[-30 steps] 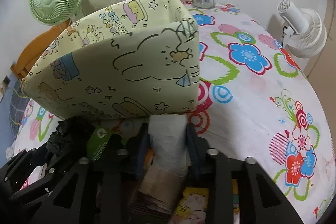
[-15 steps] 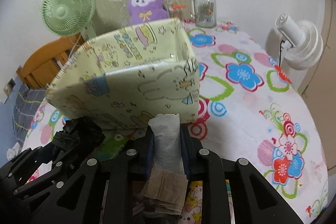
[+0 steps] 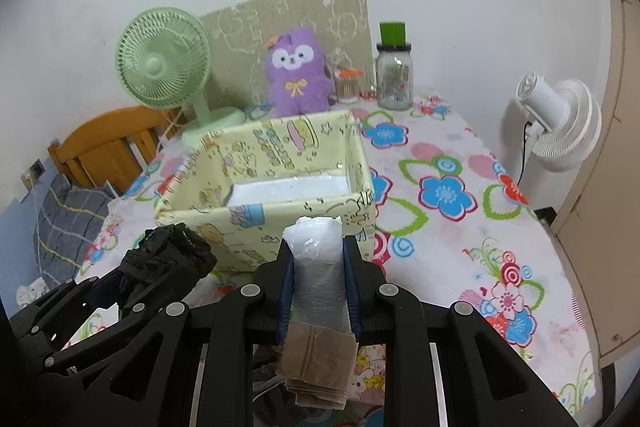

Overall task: Organize soft objects
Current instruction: 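Close the right tool on the white roll with brown cloth while the left tool lifts the black bundle, then carry both held items over the yellow fabric box and lower them inside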

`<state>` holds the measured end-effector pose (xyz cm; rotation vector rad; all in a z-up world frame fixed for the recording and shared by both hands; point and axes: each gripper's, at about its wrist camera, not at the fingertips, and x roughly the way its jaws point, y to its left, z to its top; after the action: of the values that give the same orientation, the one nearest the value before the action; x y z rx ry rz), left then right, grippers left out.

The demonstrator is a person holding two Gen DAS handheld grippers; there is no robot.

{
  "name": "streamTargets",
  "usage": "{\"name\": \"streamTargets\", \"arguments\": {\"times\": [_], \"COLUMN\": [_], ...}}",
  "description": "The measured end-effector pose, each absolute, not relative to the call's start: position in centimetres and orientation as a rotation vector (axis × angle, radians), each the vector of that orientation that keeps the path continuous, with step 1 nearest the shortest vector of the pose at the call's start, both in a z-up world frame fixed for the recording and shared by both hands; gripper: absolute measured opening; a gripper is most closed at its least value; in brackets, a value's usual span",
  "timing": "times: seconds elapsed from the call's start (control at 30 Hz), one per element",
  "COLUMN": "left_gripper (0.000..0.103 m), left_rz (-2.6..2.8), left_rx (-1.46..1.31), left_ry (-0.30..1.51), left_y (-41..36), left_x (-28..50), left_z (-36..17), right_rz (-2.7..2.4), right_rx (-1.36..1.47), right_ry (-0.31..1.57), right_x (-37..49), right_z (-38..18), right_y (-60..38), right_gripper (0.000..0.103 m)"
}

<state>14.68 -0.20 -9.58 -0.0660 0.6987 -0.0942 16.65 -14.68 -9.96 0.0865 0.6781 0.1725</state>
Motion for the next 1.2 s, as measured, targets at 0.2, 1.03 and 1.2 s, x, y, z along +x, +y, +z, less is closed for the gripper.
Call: {"name": "streamTargets", "arguments": {"times": [0.2,1.03,1.2], "left_gripper": [0.04,0.04,0.04], "left_rz": [-0.098,-0.096,-0.081], "left_rx": [-0.059,-0.031,-0.03], "left_ry": [0.648,0.513,0.511], "left_y": [-0.6,-1.6,-1.3], "left_x": [12.9,8.2,9.0], "left_z": [-7.5,-2.3,-2.0], "right_rz": [0.175,0.201,0.211], "right_rx": [0.083,0.075,0.072], "right_ry": [0.632,0.486,0.485], "right_x": [14.6,9.1,9.8], "right_z": [-7.8,-1.8,-1.6], "right_y": [-14.9,-15.3,-15.0], "right_gripper": [0.025,0.026,0.026]}}
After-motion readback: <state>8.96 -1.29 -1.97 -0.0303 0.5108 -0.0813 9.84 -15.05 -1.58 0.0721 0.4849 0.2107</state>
